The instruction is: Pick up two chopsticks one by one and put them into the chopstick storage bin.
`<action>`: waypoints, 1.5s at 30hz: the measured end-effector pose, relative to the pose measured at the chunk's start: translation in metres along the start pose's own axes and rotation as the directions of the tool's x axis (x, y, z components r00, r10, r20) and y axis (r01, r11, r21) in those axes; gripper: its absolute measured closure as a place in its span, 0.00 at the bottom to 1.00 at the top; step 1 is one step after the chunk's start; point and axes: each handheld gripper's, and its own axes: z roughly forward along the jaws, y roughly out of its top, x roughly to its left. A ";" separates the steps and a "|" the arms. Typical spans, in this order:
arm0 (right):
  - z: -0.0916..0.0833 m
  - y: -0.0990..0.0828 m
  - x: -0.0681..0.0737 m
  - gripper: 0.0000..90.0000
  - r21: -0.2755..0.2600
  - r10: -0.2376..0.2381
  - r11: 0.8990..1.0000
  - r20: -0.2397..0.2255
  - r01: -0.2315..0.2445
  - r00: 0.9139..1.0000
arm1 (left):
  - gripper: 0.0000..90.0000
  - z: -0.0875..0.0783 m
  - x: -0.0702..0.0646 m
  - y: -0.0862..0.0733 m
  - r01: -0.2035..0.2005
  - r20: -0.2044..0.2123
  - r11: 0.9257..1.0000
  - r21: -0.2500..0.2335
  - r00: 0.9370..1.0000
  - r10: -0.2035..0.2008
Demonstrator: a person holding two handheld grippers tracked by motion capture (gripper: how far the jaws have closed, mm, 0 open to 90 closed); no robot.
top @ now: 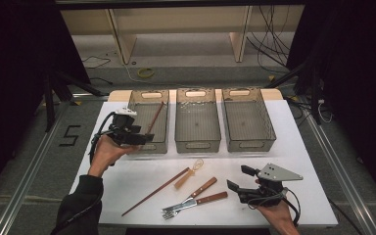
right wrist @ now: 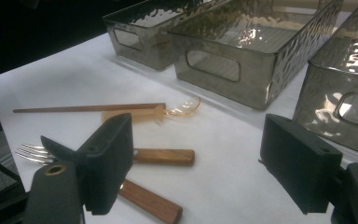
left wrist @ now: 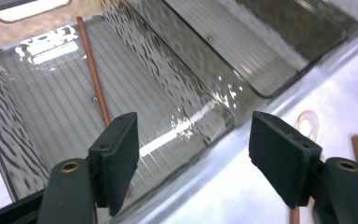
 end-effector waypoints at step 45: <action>-0.001 0.000 0.000 0.33 0.004 -0.011 1.000 -0.022 0.011 1.000 | 0.48 0.025 -0.076 -0.070 -0.165 0.123 0.910 0.381 0.984 0.127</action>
